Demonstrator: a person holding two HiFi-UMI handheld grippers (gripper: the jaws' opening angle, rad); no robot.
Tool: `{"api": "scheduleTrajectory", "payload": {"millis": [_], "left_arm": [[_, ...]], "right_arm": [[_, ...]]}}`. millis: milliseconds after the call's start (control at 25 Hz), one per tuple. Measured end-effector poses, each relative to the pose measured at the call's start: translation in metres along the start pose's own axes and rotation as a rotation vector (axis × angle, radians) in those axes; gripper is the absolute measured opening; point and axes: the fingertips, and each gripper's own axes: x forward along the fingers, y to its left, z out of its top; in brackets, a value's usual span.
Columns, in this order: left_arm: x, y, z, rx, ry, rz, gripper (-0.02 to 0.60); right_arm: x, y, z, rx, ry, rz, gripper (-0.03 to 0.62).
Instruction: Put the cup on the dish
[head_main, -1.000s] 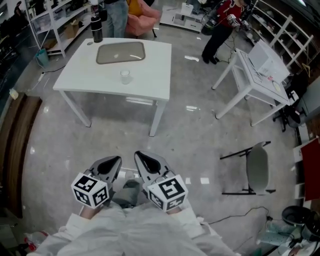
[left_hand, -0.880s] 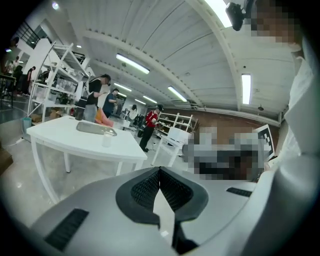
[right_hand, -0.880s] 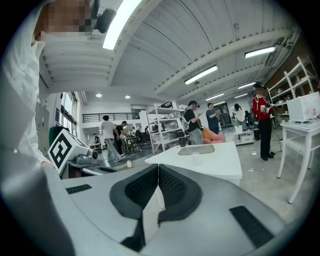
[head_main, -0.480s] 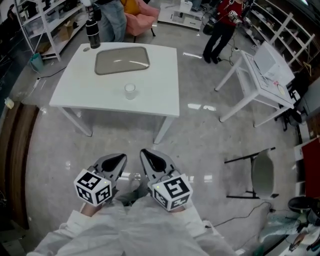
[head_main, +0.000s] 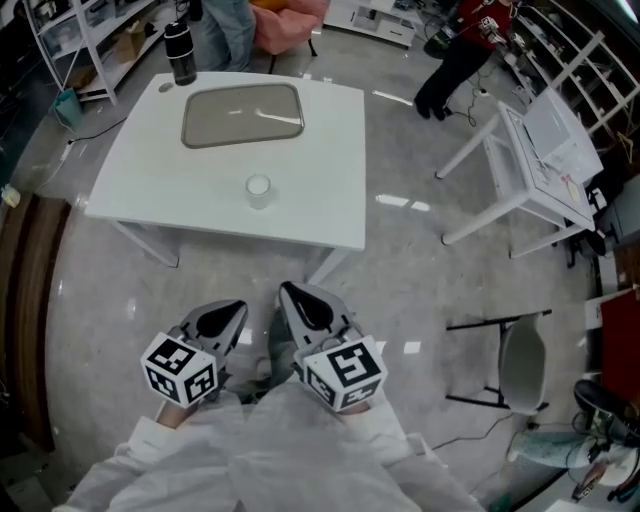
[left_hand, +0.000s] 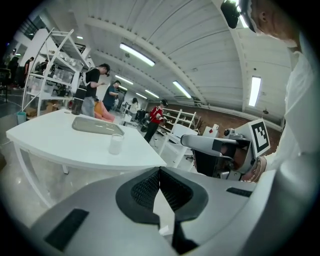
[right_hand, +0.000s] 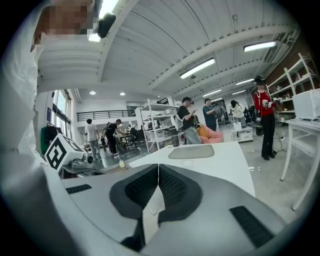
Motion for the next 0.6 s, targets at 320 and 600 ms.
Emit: {"api": "scheduleTrajectory", "payload": {"millis": [320,600], "left_arm": [[0.074,0.059,0.055,-0.01,-0.001,0.049,0.009],[0.124,0.109,0.099,-0.035,-0.033,0.147,0.008]], "right_arm": [[0.066,-0.076,0.037,-0.02,0.006,0.029,0.012],[0.116,-0.137,0.065,-0.014,0.016,0.071,0.014]]}}
